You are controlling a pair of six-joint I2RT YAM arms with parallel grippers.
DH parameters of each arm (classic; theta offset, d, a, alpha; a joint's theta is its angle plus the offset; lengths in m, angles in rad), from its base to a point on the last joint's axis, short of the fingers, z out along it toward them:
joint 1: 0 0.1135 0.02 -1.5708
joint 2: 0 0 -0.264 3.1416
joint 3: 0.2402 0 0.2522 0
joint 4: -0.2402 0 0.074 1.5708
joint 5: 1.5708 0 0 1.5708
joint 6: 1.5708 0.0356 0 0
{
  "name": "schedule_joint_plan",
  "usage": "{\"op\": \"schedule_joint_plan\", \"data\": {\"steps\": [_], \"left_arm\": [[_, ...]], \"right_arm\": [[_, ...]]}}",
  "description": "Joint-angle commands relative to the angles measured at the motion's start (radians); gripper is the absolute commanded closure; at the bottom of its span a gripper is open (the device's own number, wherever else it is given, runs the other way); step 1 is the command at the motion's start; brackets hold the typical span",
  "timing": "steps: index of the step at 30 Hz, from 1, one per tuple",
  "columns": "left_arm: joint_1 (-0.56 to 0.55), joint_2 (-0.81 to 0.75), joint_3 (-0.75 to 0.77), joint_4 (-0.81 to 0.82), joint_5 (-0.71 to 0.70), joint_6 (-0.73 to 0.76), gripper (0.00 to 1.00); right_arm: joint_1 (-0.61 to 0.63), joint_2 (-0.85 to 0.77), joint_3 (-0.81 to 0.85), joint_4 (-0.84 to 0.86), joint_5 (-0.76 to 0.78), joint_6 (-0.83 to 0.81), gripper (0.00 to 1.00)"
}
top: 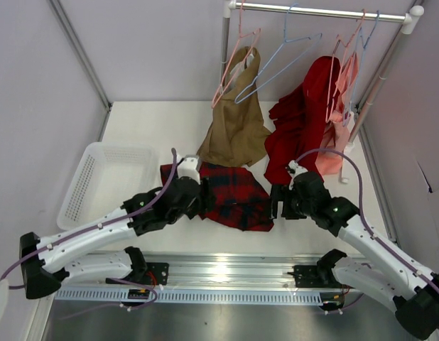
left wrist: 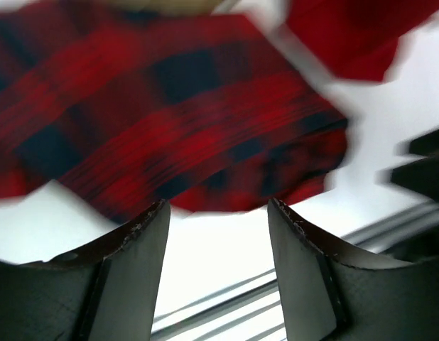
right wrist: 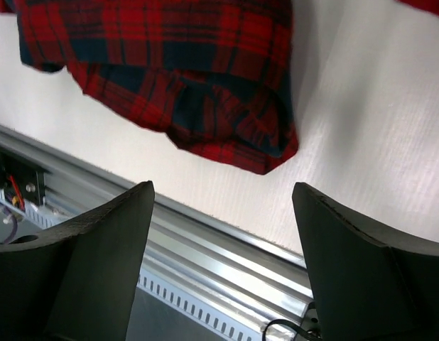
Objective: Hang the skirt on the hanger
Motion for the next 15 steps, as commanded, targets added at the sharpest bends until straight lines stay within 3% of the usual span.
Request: {"op": "schedule_joint_plan", "data": {"steps": [1,7,15], "left_arm": [[0.063,-0.089,-0.152,-0.094,0.0,-0.15,0.38],[0.076,-0.162,-0.301,-0.036,0.057,-0.162,0.37],[0.076,-0.107,-0.412,0.077,0.122,-0.133,0.33]], "right_arm": [[0.114,0.055,0.01,0.136,0.024,0.03,0.17],[0.258,0.206,0.066,0.142,0.242,0.035,0.17],[0.252,0.213,0.001,0.147,0.348,0.041,0.17]]}}
